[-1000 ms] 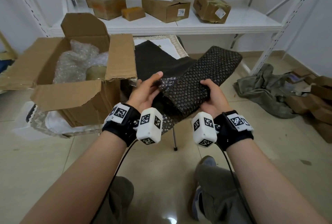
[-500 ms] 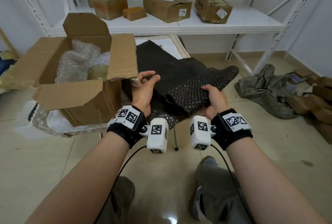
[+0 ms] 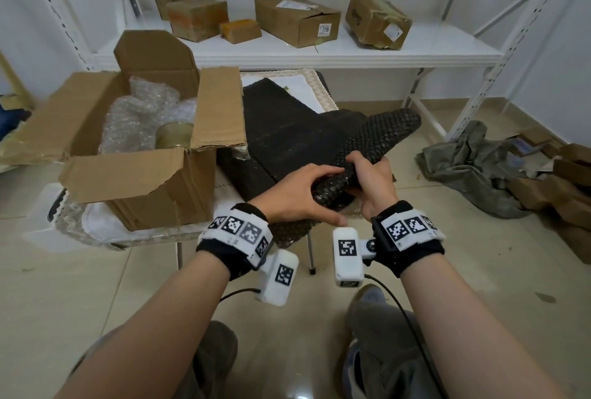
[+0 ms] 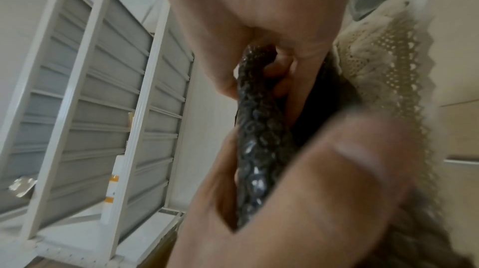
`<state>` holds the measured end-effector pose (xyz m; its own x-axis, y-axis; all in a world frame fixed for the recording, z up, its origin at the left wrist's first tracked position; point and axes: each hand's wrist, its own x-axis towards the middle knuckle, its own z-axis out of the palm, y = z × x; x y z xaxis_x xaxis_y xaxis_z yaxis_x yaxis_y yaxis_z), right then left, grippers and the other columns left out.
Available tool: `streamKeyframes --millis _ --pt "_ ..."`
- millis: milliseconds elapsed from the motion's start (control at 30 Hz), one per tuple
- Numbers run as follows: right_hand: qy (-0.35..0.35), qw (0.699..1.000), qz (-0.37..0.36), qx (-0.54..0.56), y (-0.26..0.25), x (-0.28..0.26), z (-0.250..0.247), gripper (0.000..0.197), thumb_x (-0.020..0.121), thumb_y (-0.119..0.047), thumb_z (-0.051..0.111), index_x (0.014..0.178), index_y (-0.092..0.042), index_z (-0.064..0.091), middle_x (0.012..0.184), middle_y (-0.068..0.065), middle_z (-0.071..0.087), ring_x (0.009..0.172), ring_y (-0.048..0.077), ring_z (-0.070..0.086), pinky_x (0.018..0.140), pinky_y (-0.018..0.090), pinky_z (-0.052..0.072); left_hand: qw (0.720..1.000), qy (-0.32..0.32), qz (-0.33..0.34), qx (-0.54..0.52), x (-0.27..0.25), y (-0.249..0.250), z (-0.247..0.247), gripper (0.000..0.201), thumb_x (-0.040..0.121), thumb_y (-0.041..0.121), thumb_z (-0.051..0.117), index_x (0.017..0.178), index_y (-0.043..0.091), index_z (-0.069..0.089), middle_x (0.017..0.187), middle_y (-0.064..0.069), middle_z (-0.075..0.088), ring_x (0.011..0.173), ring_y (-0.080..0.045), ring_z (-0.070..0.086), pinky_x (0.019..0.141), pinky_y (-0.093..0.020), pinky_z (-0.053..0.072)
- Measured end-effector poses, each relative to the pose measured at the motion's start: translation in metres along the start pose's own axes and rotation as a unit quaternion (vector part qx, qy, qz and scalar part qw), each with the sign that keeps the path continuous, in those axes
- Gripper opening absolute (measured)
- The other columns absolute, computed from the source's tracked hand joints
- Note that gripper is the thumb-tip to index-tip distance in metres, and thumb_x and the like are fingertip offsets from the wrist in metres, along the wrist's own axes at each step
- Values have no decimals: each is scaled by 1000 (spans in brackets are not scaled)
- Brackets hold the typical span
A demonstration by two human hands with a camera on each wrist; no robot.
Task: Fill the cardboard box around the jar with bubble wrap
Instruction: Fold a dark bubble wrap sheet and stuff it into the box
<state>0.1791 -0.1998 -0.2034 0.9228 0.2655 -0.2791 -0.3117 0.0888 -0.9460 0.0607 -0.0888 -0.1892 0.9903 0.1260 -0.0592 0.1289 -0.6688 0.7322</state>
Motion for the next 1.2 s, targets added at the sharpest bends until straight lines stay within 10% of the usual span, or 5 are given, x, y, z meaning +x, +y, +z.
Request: streamKeyframes --millis 100,233,533,1000,1200 --pt "-39 998 28 34 -6 0 -4 52 90 -40 60 134 -14 50 117 13 69 100 25 70 60 30 60 995 87 48 11 0 -4 3 63 76 17 78 133 28 54 126 7 60 114 -6 55 102 -26 43" --pt "-39 994 60 88 -12 5 -15 53 99 -47 44 139 -12 44 127 17 60 111 31 65 82 43 61 978 181 -8 -108 3 -11 -9 27 86 9 62 108 23 69 102 6 70 99 -11 65 91 -27 50" --pt "-103 971 112 184 -9 5 -15 50 89 -31 73 131 -9 57 125 12 66 113 27 65 94 44 57 784 112 -152 -591 3 -4 -17 29 94 7 49 119 0 61 115 -18 70 101 -27 69 93 -38 55" --pt "14 944 138 300 6 35 -25 116 32 -1 96 138 -14 51 124 20 67 104 44 70 80 63 55 776 260 -231 -526 9 -23 -19 27 91 7 65 118 4 62 110 -13 71 87 -18 69 65 -27 61" --pt "-81 948 124 281 -9 8 -17 56 82 -13 78 135 -7 60 129 18 67 116 36 66 85 52 59 800 159 -171 -552 2 -13 -23 41 84 17 75 122 8 64 115 -6 73 108 -19 69 91 -33 56"
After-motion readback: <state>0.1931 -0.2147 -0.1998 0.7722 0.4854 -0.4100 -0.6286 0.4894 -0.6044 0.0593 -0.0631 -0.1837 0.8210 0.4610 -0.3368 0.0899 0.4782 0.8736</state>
